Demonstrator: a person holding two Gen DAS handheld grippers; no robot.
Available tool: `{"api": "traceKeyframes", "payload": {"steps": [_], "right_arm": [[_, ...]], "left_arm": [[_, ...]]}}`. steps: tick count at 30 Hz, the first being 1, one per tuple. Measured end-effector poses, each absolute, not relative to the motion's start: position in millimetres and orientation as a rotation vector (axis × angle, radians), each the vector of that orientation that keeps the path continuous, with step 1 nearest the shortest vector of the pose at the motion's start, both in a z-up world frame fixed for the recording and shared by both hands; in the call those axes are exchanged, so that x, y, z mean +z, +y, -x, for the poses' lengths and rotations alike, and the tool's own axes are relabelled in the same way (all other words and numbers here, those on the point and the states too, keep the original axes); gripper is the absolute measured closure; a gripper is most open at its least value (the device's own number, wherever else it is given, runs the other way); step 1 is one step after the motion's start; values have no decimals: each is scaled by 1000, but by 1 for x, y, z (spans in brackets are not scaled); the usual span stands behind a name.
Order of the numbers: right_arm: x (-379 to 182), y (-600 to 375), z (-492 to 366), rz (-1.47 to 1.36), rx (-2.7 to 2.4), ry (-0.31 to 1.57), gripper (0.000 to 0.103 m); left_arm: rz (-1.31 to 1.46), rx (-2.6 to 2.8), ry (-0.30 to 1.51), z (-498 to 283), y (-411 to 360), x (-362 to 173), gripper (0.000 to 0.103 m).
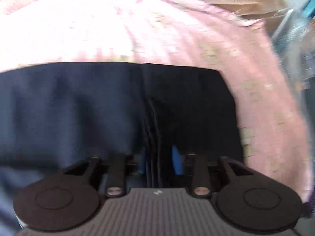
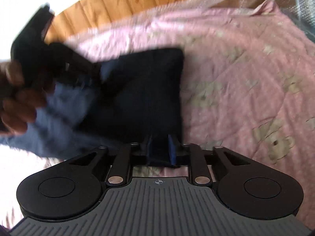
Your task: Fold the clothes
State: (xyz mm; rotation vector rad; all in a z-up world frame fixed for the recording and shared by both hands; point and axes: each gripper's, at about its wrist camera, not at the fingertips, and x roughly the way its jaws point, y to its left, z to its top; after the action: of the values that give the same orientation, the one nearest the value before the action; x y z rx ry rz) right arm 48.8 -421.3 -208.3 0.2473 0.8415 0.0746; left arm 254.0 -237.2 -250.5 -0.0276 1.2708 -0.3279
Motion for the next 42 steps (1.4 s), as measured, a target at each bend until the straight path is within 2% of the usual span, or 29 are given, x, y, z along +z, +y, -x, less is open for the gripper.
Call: {"api": "traceKeyframes", "payload": {"steps": [1, 4, 5, 6, 7, 8, 9, 12, 13, 14, 15, 16, 17, 18, 19, 21, 24, 26, 27, 28, 30, 35, 38, 42], "right_arm": [[-204, -424, -45, -260, 58, 829, 58], [-211, -427, -49, -283, 48, 839, 58], [-217, -422, -52, -271, 67, 854, 59], [-223, -418, -60, -242, 85, 866, 86], [-219, -409, -59, -172, 72, 849, 95], [-215, -401, -59, -102, 60, 830, 100], [-207, -389, -56, -24, 62, 795, 101], [-183, -359, -47, 136, 97, 697, 101], [-180, -353, -44, 145, 107, 681, 101], [-177, -348, -41, 154, 117, 665, 101], [-175, -342, -38, 162, 126, 649, 101], [-178, -341, -37, 155, 111, 648, 100], [-182, -339, -36, 147, 96, 648, 95], [-185, -340, -36, 130, 69, 653, 76], [-189, -340, -37, 114, 41, 658, 45], [-195, -342, -38, 57, 28, 668, 24], [-205, -340, -45, -18, 54, 708, 24], [-211, -336, -51, -30, 59, 737, 38], [-207, -334, -52, -18, 64, 734, 70], [-203, -332, -54, -6, 68, 731, 97], [-195, -327, -55, 22, 78, 722, 98], [-155, -282, -49, 328, 204, 596, 99], [-172, -250, -53, 407, 301, 633, 99], [-202, -224, -56, 452, 372, 712, 96]], "left_arm": [[20, -320, 1265, -250, -235, -242, 57], [-21, -373, 1251, -246, -249, -223, 56], [-41, -422, 1249, -249, -262, -219, 51], [-61, -471, 1245, -252, -275, -216, 48], [-81, -520, 1242, -254, -287, -213, 39], [-101, -568, 1237, -257, -300, -210, 33], [-121, -617, 1232, -259, -312, -206, 31], [-232, -726, 1253, -269, -356, -215, 30], [-296, -719, 1270, -270, -366, -225, 43], [-359, -701, 1279, -270, -372, -234, 74], [-408, -679, 1280, -269, -375, -240, 89], [-430, -652, 1270, -267, -374, -242, 91], [-451, -624, 1259, -265, -373, -243, 92], [-460, -601, 1250, -263, -372, -243, 92], [-444, -589, 1247, -261, -368, -239, 92], [-402, -578, 1241, -257, -357, -227, 92], [-353, -576, 1238, -262, -346, -218, 92], [-309, -567, 1236, -265, -331, -210, 92], [-284, -560, 1235, -266, -320, -204, 92], [-259, -553, 1233, -267, -310, -199, 92], [-196, -537, 1230, -270, -285, -189, 92], [114, -462, 1235, -276, -175, -180, 92], [261, -454, 1245, -284, -126, -214, 91], [275, -413, 1272, -290, -109, -245, 91]]}}
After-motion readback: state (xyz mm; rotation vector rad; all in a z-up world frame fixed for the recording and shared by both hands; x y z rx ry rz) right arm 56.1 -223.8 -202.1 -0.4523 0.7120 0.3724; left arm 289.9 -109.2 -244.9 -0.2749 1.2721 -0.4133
